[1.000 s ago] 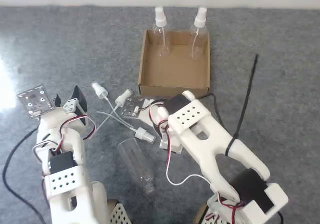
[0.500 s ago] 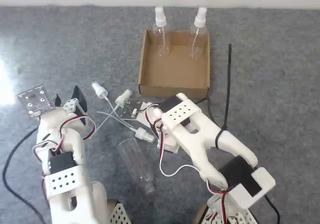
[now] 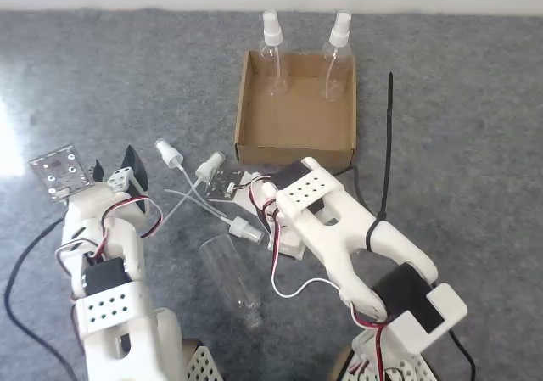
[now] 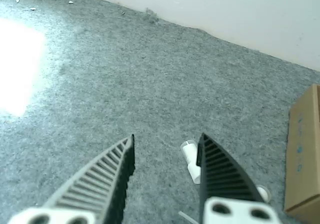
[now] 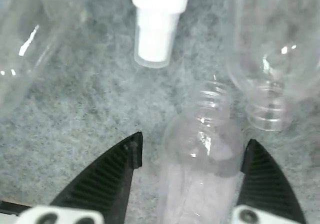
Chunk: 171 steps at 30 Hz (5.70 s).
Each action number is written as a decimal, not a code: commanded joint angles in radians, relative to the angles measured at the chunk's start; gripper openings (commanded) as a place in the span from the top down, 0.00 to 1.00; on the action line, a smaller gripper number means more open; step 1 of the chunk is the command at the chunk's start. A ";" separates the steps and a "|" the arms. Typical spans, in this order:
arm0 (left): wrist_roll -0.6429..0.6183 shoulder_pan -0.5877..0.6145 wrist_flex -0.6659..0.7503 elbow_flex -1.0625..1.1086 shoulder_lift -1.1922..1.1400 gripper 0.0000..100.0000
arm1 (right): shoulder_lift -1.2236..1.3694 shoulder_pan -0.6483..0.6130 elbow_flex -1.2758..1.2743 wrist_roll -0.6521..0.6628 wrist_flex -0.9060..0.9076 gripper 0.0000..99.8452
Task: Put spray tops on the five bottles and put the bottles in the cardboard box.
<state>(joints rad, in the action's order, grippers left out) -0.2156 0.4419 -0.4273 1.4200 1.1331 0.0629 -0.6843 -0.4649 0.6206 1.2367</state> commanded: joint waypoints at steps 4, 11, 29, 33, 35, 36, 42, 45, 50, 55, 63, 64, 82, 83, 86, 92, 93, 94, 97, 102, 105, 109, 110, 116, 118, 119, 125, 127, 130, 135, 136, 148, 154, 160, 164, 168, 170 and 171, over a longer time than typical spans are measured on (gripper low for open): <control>0.005 0.002 0.029 -0.012 0.026 0.81 | -0.012 0.016 0.049 -0.011 -0.007 0.73; 0.005 0.002 0.029 -0.012 0.026 0.81 | -0.021 0.018 0.049 -0.012 -0.005 0.84; 0.005 0.002 0.029 -0.012 0.026 0.81 | -0.087 0.019 0.031 -0.002 0.061 0.73; 0.005 0.002 0.029 -0.012 0.026 0.81 | -0.053 0.019 0.014 0.068 0.050 0.72; 0.005 0.002 0.029 -0.012 0.026 0.81 | -0.031 0.019 0.015 0.086 0.050 0.72; 0.005 0.002 0.029 -0.012 0.026 0.81 | -0.022 0.021 0.015 0.092 0.048 0.73; 0.005 0.002 0.029 -0.012 0.026 0.81 | 0.019 0.033 0.014 0.094 0.007 0.73; 0.005 0.002 0.029 -0.012 0.026 0.81 | 0.022 0.054 0.015 0.094 -0.001 0.75; 0.005 0.002 0.029 -0.012 0.026 0.81 | 0.016 0.051 0.025 0.087 -0.012 0.91; 0.005 0.002 0.029 -0.012 0.026 0.81 | -0.002 0.051 0.029 0.086 -0.013 0.95; 0.005 0.002 0.029 -0.012 0.026 0.81 | -0.265 0.050 0.015 -0.117 0.031 0.94; 0.005 0.002 0.029 -0.012 0.026 0.81 | -0.292 0.050 0.008 -0.127 0.030 0.94; 0.005 0.002 0.029 -0.012 0.025 0.81 | -0.504 0.028 -0.025 -0.565 -0.073 0.95; 0.005 0.002 0.029 -0.012 0.025 0.81 | -0.519 0.028 -0.026 -0.582 -0.079 0.95; 0.005 0.002 0.029 -0.012 0.025 0.81 | -0.579 0.028 -0.026 -0.608 -0.081 0.95; 0.005 0.002 0.029 -0.012 0.025 0.81 | -0.711 0.030 -0.028 -0.623 -0.076 0.95; 0.005 0.002 0.029 -0.012 0.025 0.81 | -0.725 0.030 -0.028 -0.623 -0.071 0.95; 0.005 0.002 0.029 -0.012 0.025 0.81 | -0.737 0.028 -0.031 -0.623 -0.068 0.95; 0.005 0.002 0.029 -0.012 0.025 0.81 | -0.779 0.028 -0.075 -0.624 -0.067 0.96; 0.005 0.000 0.029 -0.012 0.025 0.81 | -0.875 0.028 -0.146 -0.637 -0.071 0.99; 0.005 0.000 0.029 -0.012 0.025 0.81 | -0.964 0.028 -0.195 -0.637 -0.073 0.99; 0.005 0.000 0.029 -0.012 0.025 0.81 | -1.086 0.028 -0.256 -0.637 -0.084 0.99; 0.005 0.000 0.029 -0.012 0.025 0.81 | -1.112 0.030 -0.281 -0.637 -0.099 0.99; 0.005 0.000 0.029 -0.012 0.023 0.81 | -1.251 0.030 -0.479 -0.632 -0.282 0.99; 0.005 0.000 0.029 -0.012 0.023 0.81 | -1.287 0.030 -0.531 -0.631 -0.326 0.99; 0.005 0.000 0.029 -0.012 0.023 0.81 | -1.302 0.031 -0.551 -0.631 -0.341 0.99; 0.005 0.000 0.029 -0.012 0.023 0.81 | -1.360 0.033 -0.654 -0.634 -0.437 0.99; 0.005 0.000 0.029 -0.012 0.023 0.81 | -1.369 0.036 -0.686 -0.634 -0.478 0.99; 0.005 0.000 0.029 -0.012 0.023 0.81 | -1.377 0.036 -0.724 -0.634 -0.529 0.99; 0.005 0.000 0.029 -0.012 0.026 0.81 | -1.385 0.038 -0.784 -0.634 -0.613 0.99; 0.005 0.000 0.029 -0.012 0.026 0.81 | -1.389 0.044 -0.795 -0.634 -0.627 0.99; 0.006 -0.011 -0.091 -0.113 0.023 0.81 | -1.452 0.234 -0.959 -0.635 -0.866 0.99; 0.015 -0.015 -0.324 -0.309 0.020 0.81 | -1.497 0.283 -0.979 -0.635 -0.860 0.99; 0.176 -0.017 -0.430 -0.440 0.018 0.81 | -1.508 0.312 -0.980 -0.635 -0.860 0.99; 0.255 -0.017 -0.509 -0.495 0.018 0.81 | -1.508 0.311 -0.980 -0.635 -0.860 0.99; 0.330 -0.037 -0.559 -0.519 0.017 0.81 | -1.508 0.312 -0.980 -0.635 -0.860 0.99; 0.364 -0.064 -0.588 -0.526 0.003 0.81 | -1.508 0.312 -0.980 -0.635 -0.860 0.99; 0.373 -0.081 -0.605 -0.538 -0.017 0.81 | -1.508 0.314 -0.980 -0.635 -0.860 0.99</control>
<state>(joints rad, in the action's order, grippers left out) 0.1174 0.3943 -0.9966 0.9521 1.1331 -1.4131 -0.3851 -1.4592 -0.0054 0.3959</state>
